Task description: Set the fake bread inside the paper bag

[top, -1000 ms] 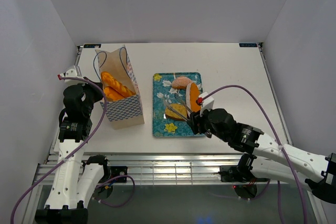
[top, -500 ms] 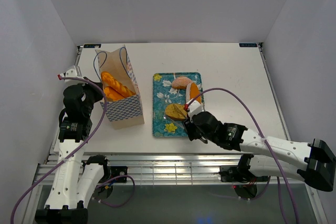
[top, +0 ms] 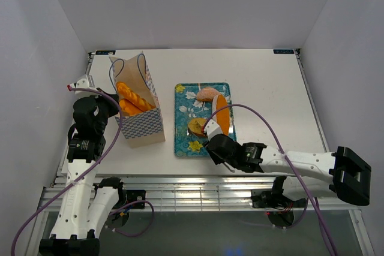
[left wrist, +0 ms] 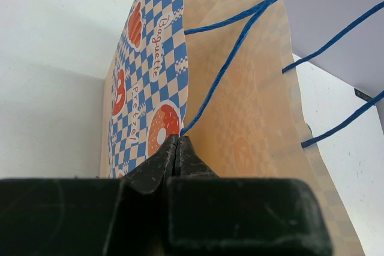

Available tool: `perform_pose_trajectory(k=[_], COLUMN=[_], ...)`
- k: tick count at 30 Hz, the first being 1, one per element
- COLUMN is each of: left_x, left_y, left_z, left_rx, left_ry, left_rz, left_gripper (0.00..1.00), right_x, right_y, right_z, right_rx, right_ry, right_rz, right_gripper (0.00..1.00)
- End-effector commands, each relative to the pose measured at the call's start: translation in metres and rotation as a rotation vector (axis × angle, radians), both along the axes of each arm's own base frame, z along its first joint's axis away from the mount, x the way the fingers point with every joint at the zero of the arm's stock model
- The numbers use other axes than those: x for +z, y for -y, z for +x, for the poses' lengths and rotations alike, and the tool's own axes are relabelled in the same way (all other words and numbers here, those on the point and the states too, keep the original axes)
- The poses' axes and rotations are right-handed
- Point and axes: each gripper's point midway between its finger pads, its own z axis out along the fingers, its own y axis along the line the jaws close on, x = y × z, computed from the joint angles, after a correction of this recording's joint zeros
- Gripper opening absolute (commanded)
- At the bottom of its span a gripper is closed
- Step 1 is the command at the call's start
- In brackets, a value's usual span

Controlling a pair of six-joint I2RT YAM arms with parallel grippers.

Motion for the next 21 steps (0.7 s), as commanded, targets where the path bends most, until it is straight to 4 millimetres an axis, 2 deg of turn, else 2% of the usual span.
perform_pose_trajectory(k=[1,3,6,11,12,15,17,19,21], left_x=[0.002,0.003,0.003,0.004,0.003,0.004,0.005,0.004,0.005], left_y=[0.005,0.005,0.005,0.006,0.006,0.007,0.007,0.007,0.007], left_z=[-0.003,-0.002,-0.003,-0.003,-0.003,-0.003,-0.004,-0.004,-0.004], left_rx=[-0.020,-0.023,-0.022,-0.026,-0.026,-0.027,-0.028,-0.028,-0.027], left_ry=[0.014,0.014,0.015,0.020,0.017,0.020,0.021,0.021,0.021], left_rz=[-0.002,-0.003,-0.002,-0.003,-0.003,-0.001,-0.001,0.000,0.000], left_gripper=[0.09,0.09,0.09,0.09,0.09,0.09,0.09,0.09,0.09], right_x=[0.024,0.025,0.025,0.020,0.018,0.017,0.020,0.027,0.035], right_y=[-0.014,-0.016,-0.016,-0.016,-0.016,-0.016,-0.019,-0.022,-0.027], right_z=[0.010,0.010,0.009,0.006,0.005,0.003,0.002,0.001,-0.001], right_rx=[-0.036,-0.037,-0.033,-0.018,-0.017,-0.015,-0.009,-0.004,0.009], right_ry=[0.062,0.063,0.058,0.040,0.036,0.026,0.020,0.020,0.017], right_rz=[0.034,0.027,0.019,0.015,0.012,0.017,0.032,0.063,0.099], right_gripper=[0.46,0.44,0.34,0.28,0.21,0.16,0.15,0.08,0.08])
